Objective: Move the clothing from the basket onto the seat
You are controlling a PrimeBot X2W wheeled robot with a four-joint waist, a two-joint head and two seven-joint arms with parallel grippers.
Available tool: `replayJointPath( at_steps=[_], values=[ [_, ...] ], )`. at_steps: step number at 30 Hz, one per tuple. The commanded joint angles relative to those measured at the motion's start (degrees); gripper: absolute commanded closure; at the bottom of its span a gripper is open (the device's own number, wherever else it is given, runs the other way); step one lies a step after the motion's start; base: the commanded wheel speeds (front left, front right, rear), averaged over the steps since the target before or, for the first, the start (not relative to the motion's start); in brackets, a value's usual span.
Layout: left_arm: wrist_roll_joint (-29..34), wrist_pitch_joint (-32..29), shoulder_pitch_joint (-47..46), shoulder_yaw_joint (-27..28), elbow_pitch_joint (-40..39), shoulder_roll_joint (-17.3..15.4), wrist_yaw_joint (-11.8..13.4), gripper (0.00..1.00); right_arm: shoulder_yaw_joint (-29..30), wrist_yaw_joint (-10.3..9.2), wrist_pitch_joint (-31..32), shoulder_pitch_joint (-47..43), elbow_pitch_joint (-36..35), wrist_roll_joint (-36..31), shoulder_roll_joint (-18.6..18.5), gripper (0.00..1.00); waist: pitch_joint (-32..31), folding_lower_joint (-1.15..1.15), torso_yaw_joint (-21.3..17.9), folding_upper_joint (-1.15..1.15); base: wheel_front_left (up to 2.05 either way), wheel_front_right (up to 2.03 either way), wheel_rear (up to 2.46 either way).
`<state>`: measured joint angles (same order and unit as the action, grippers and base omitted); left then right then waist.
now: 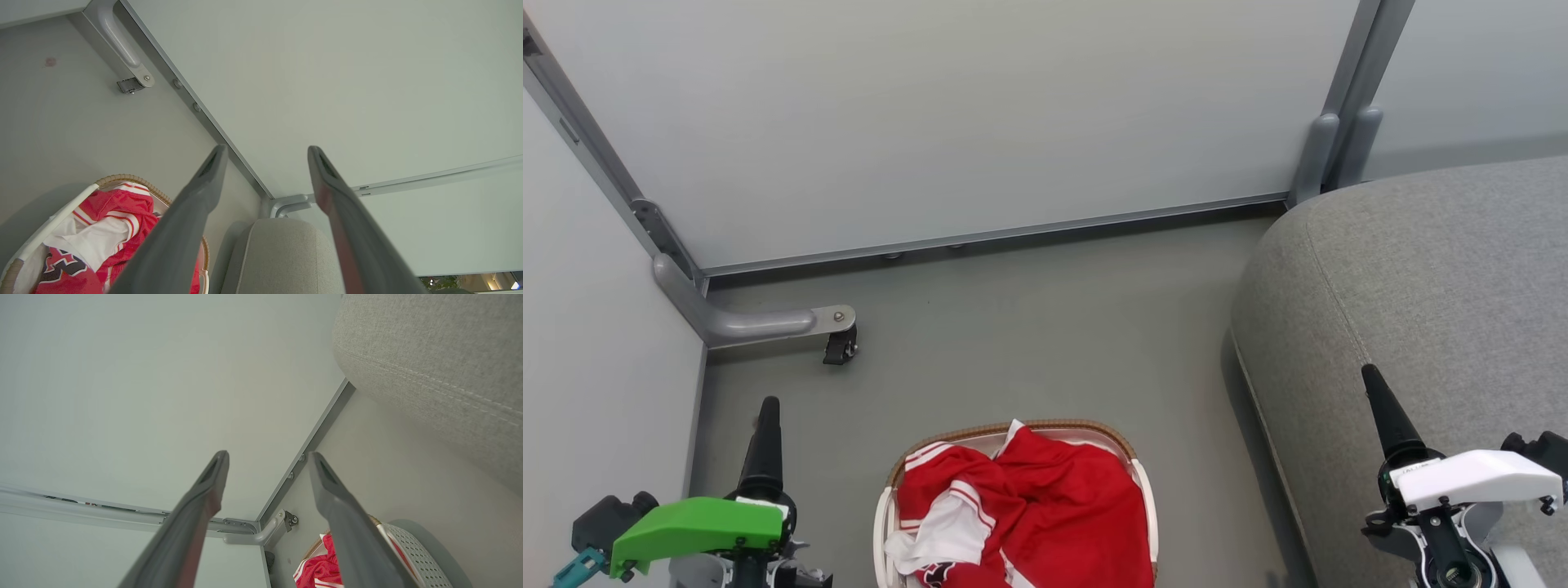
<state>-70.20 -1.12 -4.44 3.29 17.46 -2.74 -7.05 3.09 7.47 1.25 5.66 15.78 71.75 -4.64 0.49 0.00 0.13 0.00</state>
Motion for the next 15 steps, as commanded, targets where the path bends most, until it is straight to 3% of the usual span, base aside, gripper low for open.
replayJointPath(
  at_steps=[1,15],
  values=[
    [2.8,0.6,-1.8,-0.4,-0.5,-0.8,0.2,0.00,-0.3,0.02,-0.7,1.6,-0.8,-2.1,-0.8,0.00,0.0,0.00,0.0,0.00,0.00,0.00,0.00],
    [17.2,3.7,-1.7,-3.5,0.2,-1.9,1.5,0.00,-3.4,0.02,-3.8,1.6,0.1,-14.7,-2.6,0.00,-0.1,0.00,0.0,0.00,0.00,0.00,0.00]
  ],
)
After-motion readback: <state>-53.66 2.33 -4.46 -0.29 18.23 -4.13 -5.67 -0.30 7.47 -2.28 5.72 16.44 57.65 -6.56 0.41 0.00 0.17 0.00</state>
